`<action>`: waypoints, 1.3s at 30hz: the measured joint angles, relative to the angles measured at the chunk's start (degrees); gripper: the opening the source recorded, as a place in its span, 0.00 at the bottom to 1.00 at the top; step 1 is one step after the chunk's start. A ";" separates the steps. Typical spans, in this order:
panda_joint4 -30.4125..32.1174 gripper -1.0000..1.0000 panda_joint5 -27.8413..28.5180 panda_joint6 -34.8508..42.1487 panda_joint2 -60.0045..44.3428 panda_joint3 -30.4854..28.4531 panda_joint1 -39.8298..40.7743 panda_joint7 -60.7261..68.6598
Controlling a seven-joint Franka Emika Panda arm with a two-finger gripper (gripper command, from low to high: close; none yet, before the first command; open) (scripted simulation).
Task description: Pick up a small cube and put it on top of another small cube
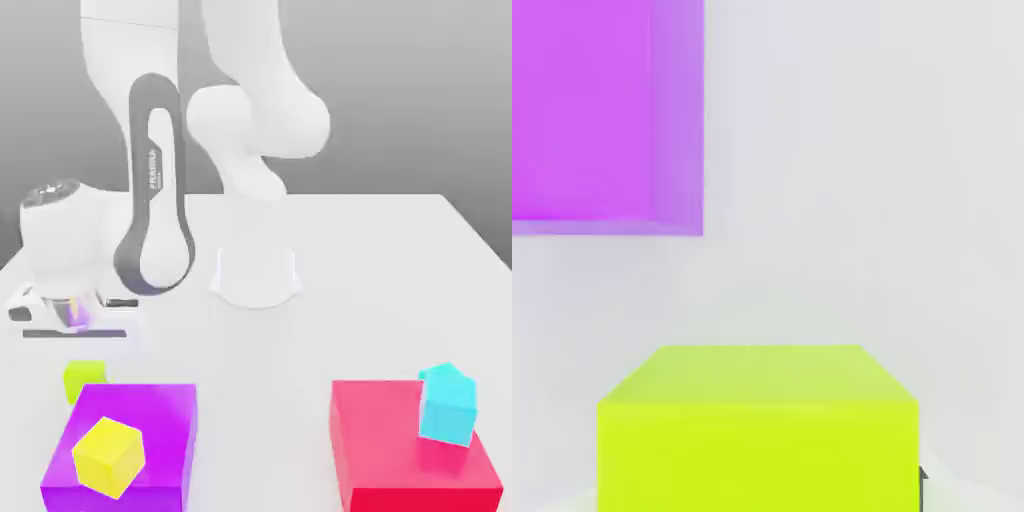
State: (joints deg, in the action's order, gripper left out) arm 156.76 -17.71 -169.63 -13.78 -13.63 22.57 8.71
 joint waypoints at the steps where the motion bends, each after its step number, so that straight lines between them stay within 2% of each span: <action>1: 0.46 0.00 2.57 1.38 1.91 -1.67 -1.07 -1.92; 4: 1.81 0.00 11.22 5.97 8.23 -5.28 -2.65 -8.30; 6: 1.89 0.00 13.72 7.93 10.47 -3.86 -5.34 -12.92; 28: -3.86 0.00 16.65 19.03 16.22 19.74 -54.29 -70.07; 31: -4.34 0.00 17.91 17.13 13.86 19.48 -56.97 -73.94; 36: -4.52 0.00 19.91 10.10 6.57 18.78 -56.72 -75.81; 37: -4.50 1.00 20.16 8.90 5.35 18.70 -56.79 -75.99; 39: -4.50 1.00 20.16 8.90 5.35 18.70 -56.79 -75.99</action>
State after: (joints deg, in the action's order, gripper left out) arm 152.25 2.45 -160.73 -8.44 5.07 -34.21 -67.28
